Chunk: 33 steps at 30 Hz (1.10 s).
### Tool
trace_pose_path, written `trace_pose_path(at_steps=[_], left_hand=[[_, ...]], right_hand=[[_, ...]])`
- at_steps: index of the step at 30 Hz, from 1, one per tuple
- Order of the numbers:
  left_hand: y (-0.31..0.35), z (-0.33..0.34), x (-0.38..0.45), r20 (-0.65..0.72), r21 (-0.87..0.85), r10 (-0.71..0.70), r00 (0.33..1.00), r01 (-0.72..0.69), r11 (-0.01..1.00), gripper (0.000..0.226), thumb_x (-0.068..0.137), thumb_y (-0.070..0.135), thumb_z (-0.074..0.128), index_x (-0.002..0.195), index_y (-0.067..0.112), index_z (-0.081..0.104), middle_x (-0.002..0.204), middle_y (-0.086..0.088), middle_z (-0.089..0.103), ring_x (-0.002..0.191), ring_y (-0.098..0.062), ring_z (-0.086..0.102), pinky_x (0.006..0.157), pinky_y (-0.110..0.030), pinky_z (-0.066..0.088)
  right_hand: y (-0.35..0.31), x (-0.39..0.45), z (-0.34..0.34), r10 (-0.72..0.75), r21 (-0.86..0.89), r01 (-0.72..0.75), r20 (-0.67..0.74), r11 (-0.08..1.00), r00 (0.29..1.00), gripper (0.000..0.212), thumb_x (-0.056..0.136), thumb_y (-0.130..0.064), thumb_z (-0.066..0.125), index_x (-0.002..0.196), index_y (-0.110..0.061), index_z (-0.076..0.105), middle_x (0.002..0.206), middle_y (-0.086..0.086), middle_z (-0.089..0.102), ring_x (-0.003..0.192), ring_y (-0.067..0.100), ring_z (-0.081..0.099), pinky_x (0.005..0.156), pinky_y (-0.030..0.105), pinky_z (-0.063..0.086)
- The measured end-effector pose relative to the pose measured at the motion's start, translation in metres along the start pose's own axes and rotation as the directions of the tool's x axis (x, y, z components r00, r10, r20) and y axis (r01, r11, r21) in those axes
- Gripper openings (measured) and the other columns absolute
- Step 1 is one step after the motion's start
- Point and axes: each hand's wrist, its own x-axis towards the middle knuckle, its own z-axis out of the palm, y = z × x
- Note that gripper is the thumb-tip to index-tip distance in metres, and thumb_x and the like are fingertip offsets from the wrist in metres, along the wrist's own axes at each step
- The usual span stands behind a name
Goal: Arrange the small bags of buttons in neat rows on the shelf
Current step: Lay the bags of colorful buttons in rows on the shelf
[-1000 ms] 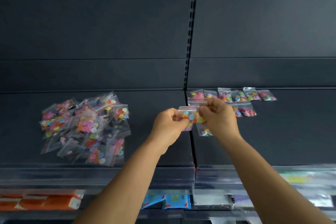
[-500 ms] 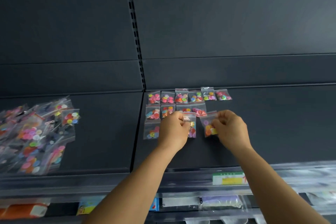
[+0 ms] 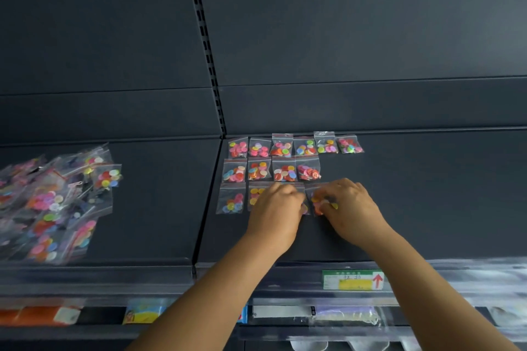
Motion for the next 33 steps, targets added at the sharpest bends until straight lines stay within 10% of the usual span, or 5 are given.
trace_pose_path(at_steps=[17,33], left_hand=[[-0.009,-0.010,-0.006,0.045,-0.011,-0.036,0.998,0.037,0.999,0.020,0.095,0.016,0.051,0.108,0.009,0.064,0.114,-0.001,0.059,0.104,-0.021,0.054,0.085,-0.035,0.045],[-0.112,-0.095,-0.100,-0.163,0.189,-0.245,0.956,0.274,0.943,0.049,0.095,0.034,0.050,0.141,0.019,0.040,0.141,0.002,0.044,0.131,-0.015,0.036,0.108,-0.025,0.022]], right_hand=[[-0.016,0.002,0.005,-0.064,-0.019,0.063,-0.075,0.998,0.995,0.025,0.094,-0.023,0.052,0.115,-0.017,0.064,0.122,0.005,0.057,0.110,0.026,0.048,0.087,0.033,0.042],[-0.153,0.005,0.053,-0.441,-0.112,0.443,0.048,0.889,0.896,0.050,0.095,-0.030,0.047,0.143,-0.023,0.033,0.148,-0.006,0.034,0.139,0.017,0.026,0.115,0.032,0.018]])
